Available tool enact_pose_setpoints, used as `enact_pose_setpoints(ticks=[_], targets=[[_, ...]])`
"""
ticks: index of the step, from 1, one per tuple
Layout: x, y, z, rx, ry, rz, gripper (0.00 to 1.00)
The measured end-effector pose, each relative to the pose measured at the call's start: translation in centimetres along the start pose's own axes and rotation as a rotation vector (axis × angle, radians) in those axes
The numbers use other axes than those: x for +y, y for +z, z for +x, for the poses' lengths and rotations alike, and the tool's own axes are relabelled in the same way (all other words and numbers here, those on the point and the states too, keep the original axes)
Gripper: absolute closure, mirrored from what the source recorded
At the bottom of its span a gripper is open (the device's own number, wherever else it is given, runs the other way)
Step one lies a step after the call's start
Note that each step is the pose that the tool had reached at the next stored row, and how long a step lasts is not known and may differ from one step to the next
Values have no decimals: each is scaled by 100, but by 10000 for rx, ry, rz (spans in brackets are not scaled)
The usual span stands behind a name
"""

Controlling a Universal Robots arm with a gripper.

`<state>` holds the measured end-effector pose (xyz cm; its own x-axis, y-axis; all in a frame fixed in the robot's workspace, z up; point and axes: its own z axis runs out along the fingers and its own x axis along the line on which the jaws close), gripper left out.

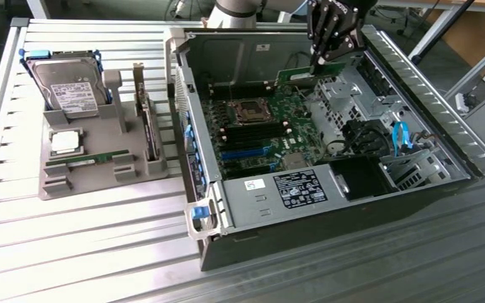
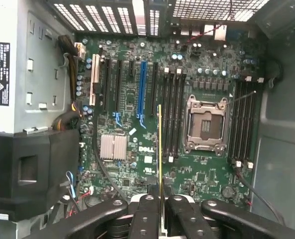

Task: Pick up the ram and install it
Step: 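Pick up the ram and move it above insertion slot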

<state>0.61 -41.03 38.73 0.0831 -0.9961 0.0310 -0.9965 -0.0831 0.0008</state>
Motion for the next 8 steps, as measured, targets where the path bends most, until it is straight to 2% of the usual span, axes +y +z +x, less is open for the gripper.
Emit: enact_pose_setpoints(ticks=[1,8], targets=[[-26,0,2,0,0,0,88],[-32,0,2,0,-1,0,88]])
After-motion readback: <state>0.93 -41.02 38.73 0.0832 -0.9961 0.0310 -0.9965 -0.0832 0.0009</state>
